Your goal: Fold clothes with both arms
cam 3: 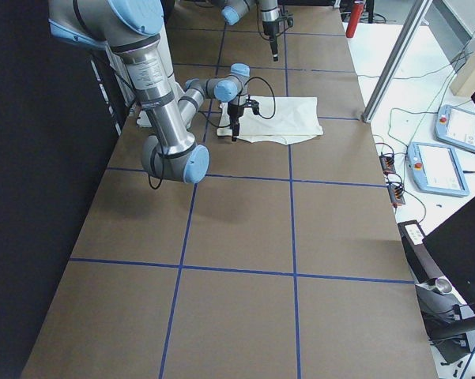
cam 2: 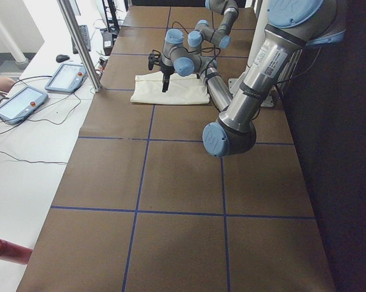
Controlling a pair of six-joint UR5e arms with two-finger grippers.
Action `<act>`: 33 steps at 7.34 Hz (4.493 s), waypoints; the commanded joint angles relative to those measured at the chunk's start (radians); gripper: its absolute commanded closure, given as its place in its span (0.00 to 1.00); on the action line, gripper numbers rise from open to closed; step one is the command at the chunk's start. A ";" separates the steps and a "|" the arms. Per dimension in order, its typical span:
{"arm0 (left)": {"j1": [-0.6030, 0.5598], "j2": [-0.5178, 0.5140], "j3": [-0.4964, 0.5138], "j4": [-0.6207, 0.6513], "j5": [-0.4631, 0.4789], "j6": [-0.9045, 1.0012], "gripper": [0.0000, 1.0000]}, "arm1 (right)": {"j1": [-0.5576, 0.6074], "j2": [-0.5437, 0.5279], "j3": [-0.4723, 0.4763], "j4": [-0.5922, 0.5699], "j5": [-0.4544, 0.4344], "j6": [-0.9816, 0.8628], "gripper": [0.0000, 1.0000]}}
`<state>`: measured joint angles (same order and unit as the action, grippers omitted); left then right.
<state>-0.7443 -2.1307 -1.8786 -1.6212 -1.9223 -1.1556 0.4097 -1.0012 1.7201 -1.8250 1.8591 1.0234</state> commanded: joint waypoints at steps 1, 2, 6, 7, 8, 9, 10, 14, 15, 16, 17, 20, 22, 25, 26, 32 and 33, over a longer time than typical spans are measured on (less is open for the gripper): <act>0.000 -0.002 0.000 0.000 -0.003 -0.003 0.00 | 0.000 -0.005 -0.005 -0.016 0.000 -0.002 0.00; 0.002 -0.002 0.000 0.000 -0.003 -0.004 0.00 | 0.009 -0.005 -0.004 -0.039 0.000 -0.020 0.00; 0.020 -0.008 0.000 0.000 -0.003 -0.024 0.00 | 0.060 -0.065 0.001 -0.054 -0.011 -0.118 0.00; 0.022 -0.009 0.000 0.000 -0.003 -0.027 0.00 | 0.092 -0.092 0.012 -0.051 -0.009 -0.147 0.00; 0.026 -0.009 0.000 -0.002 -0.003 -0.036 0.00 | 0.127 -0.091 0.038 -0.057 0.000 -0.173 0.00; 0.028 -0.009 0.001 -0.003 -0.003 -0.036 0.00 | 0.135 -0.093 0.032 -0.053 -0.001 -0.177 0.00; 0.026 -0.009 0.003 -0.003 -0.001 -0.035 0.00 | 0.144 -0.094 0.024 -0.054 -0.012 -0.212 0.00; 0.026 -0.009 -0.016 -0.005 -0.003 -0.038 0.00 | 0.264 0.043 -0.071 0.020 -0.001 -0.264 0.00; 0.026 -0.002 -0.029 -0.005 0.000 -0.039 0.00 | 0.265 0.097 -0.150 0.100 0.017 -0.261 0.00; 0.026 0.002 -0.031 -0.005 0.008 -0.042 0.00 | 0.267 0.145 -0.242 0.181 0.023 -0.258 0.00; 0.026 0.003 -0.030 -0.005 0.009 -0.041 0.00 | 0.267 0.183 -0.314 0.237 0.023 -0.258 0.00; 0.026 -0.008 -0.031 -0.005 0.009 -0.039 0.00 | 0.279 0.237 -0.445 0.280 0.023 -0.294 0.00; 0.026 -0.008 -0.033 -0.005 0.008 -0.041 0.00 | 0.279 0.236 -0.479 0.280 0.023 -0.324 0.00; 0.028 -0.008 -0.031 -0.006 0.008 -0.039 0.00 | 0.287 0.234 -0.487 0.280 0.023 -0.325 0.00; 0.026 -0.009 -0.031 -0.006 0.006 -0.041 0.00 | 0.310 0.234 -0.487 0.280 0.037 -0.338 0.00; 0.028 -0.008 -0.037 -0.006 0.006 -0.041 0.00 | 0.477 0.231 -0.588 0.286 0.061 -0.487 0.00; 0.028 -0.003 -0.037 -0.008 0.003 -0.041 0.00 | 0.477 0.271 -0.588 0.286 0.081 -0.477 0.00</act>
<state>-0.7164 -2.1383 -1.9156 -1.6280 -1.9173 -1.1970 0.8785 -0.7669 1.1353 -1.5388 1.9248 0.5409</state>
